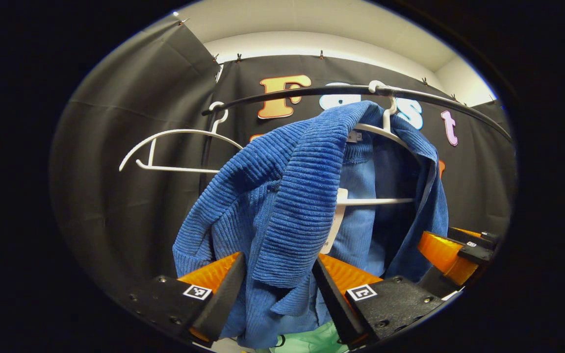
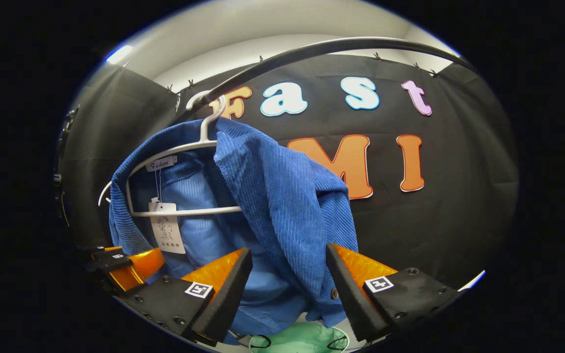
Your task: Grasp the clothes on the hanger with both hands and then place them into the laundry hamper below.
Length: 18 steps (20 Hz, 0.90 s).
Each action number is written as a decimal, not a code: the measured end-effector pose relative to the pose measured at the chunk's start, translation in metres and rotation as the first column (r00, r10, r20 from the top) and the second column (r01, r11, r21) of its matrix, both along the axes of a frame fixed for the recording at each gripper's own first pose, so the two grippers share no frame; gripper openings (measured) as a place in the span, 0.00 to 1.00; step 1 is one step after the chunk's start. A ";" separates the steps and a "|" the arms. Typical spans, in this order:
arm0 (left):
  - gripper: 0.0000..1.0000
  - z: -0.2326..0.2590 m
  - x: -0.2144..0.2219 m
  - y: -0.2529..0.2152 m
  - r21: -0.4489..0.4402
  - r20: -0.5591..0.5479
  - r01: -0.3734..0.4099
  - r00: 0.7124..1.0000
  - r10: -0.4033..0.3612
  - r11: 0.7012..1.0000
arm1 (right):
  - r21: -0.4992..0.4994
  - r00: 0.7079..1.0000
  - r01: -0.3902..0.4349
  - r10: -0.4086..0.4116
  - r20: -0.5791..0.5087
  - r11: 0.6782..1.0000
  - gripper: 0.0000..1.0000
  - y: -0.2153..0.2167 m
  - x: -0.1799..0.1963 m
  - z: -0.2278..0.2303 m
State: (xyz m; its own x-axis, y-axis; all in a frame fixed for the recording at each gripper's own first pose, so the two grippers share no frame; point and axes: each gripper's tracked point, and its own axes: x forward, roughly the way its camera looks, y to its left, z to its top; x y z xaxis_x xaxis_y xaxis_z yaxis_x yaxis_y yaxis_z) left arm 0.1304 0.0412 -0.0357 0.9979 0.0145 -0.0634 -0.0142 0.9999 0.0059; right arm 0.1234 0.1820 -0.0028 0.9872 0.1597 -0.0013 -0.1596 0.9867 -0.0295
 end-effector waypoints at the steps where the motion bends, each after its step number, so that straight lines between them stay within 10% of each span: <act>1: 0.78 0.001 0.000 0.000 -0.002 0.002 0.003 1.000 -0.003 1.000 | 0.004 1.000 0.003 -0.003 -0.004 1.000 0.97 0.002 0.004 -0.001; 3: 0.70 0.003 0.000 0.000 -0.002 -0.001 0.016 1.000 -0.016 1.000 | 0.015 1.000 0.007 -0.007 -0.016 1.000 0.97 0.005 0.013 -0.005; 8: 0.15 0.005 -0.003 -0.001 -0.006 -0.028 0.071 0.997 -0.071 0.997 | 0.026 1.000 0.013 -0.012 -0.015 1.000 0.97 0.011 0.031 -0.008; 12: 0.06 0.020 -0.014 -0.003 -0.025 -0.023 0.151 0.988 -0.152 0.988 | 0.060 1.000 -0.011 0.012 -0.019 0.998 0.84 0.014 0.046 -0.009; 18: 0.06 0.059 -0.037 0.002 -0.055 0.010 0.236 0.972 -0.235 0.970 | 0.178 0.994 -0.095 0.102 -0.029 0.979 0.34 0.014 0.060 0.001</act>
